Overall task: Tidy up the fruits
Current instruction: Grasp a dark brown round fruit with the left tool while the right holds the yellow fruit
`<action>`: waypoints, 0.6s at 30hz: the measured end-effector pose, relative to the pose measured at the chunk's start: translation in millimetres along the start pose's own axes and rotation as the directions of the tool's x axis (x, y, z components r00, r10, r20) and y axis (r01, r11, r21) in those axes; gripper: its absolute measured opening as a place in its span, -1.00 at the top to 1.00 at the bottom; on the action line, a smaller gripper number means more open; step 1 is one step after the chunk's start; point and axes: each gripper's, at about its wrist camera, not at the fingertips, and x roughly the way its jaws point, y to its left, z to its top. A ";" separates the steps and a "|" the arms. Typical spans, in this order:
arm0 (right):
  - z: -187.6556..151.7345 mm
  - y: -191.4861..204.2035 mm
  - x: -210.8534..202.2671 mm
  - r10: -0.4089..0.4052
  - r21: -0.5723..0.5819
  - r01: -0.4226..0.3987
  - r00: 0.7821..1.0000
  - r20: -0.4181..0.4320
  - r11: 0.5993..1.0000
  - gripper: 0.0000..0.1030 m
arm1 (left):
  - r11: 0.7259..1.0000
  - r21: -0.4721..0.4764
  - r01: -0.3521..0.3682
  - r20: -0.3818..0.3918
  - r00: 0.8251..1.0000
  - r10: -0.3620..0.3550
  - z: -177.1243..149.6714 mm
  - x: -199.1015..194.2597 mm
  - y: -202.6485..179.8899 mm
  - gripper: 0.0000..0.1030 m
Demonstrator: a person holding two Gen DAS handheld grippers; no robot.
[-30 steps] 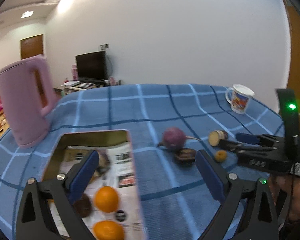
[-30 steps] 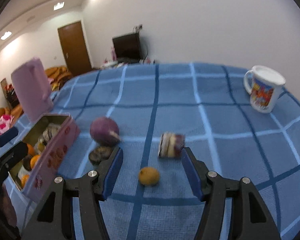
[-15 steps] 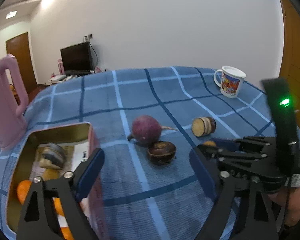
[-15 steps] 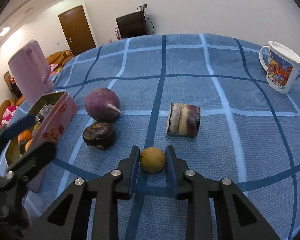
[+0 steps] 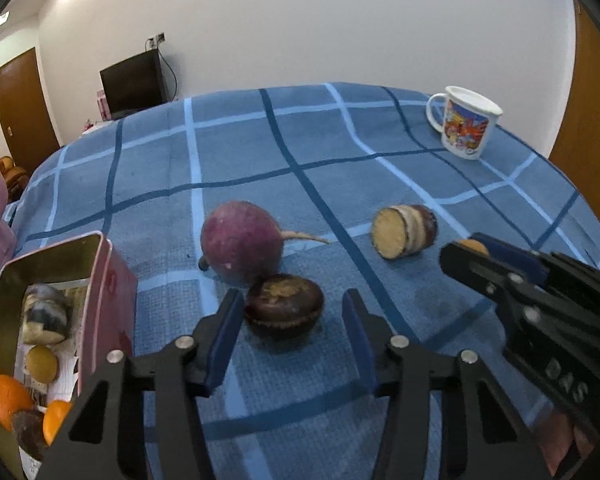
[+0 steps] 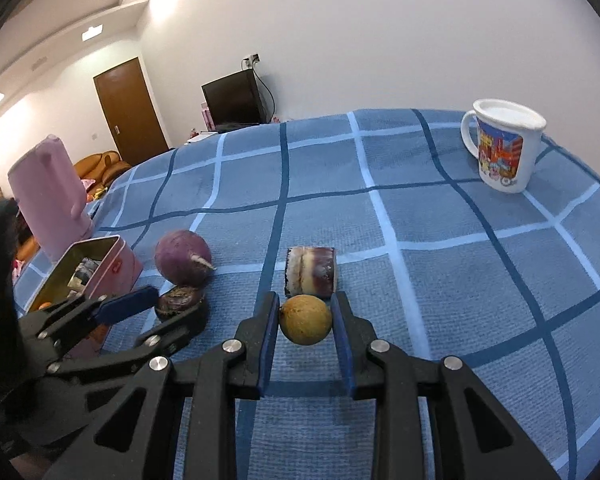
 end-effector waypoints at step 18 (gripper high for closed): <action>-2.1 1.1 -1.2 0.066 -0.010 -0.066 0.998 0.009 0.998 0.45 | 0.997 -0.020 0.070 0.024 0.997 -0.069 -4.2 -7.3 5.4 0.11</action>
